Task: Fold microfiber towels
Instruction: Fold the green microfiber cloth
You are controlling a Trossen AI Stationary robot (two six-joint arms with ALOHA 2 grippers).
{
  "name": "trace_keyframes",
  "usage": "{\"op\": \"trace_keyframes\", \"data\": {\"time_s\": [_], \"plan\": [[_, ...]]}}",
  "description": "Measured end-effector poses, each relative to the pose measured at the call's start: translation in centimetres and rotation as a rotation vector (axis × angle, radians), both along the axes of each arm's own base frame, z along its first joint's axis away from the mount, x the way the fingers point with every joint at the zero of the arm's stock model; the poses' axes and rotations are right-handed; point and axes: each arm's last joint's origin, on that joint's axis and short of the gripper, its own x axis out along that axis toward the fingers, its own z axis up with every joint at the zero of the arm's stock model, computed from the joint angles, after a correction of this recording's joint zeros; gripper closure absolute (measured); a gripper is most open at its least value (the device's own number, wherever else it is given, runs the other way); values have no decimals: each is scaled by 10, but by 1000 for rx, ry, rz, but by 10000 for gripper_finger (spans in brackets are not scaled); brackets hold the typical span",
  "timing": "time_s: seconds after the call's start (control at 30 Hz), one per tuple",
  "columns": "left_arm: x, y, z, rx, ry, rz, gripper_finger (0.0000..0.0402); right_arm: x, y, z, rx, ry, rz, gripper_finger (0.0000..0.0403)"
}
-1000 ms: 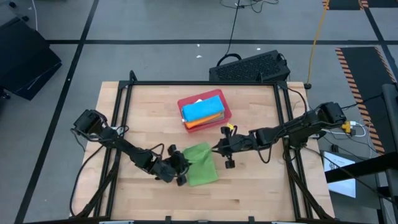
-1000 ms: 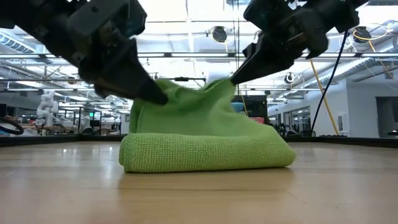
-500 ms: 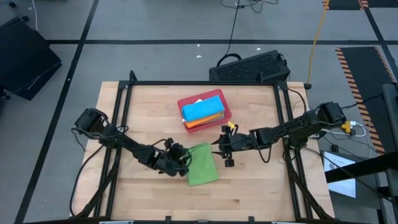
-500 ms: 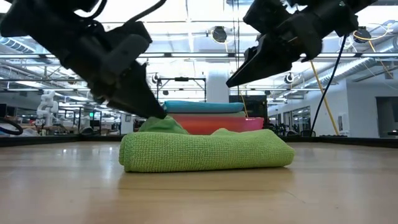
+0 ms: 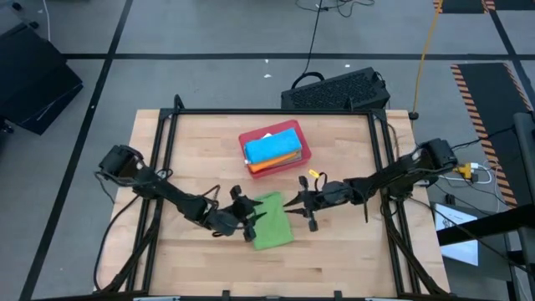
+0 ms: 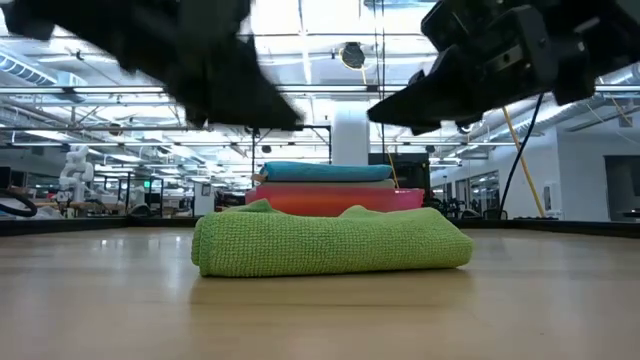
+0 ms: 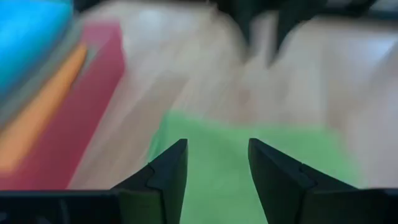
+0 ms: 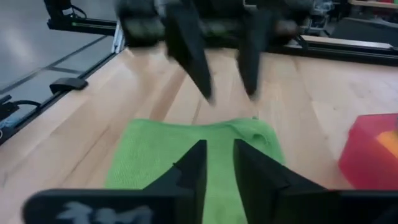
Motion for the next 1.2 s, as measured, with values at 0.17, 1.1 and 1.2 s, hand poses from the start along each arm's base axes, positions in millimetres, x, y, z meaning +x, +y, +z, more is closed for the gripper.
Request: {"op": "trace_keyframes", "data": {"time_s": [0.17,1.1,1.2], "plan": [[5,3,-35,-24,94,33,229,19,7,-17,56,-56,88,383],[-11,16,-59,53,335,142,229,64,21,-95,125,159,126,403],[-18,18,-45,46,345,148,229,64,21,-94,126,150,126,403]]}}
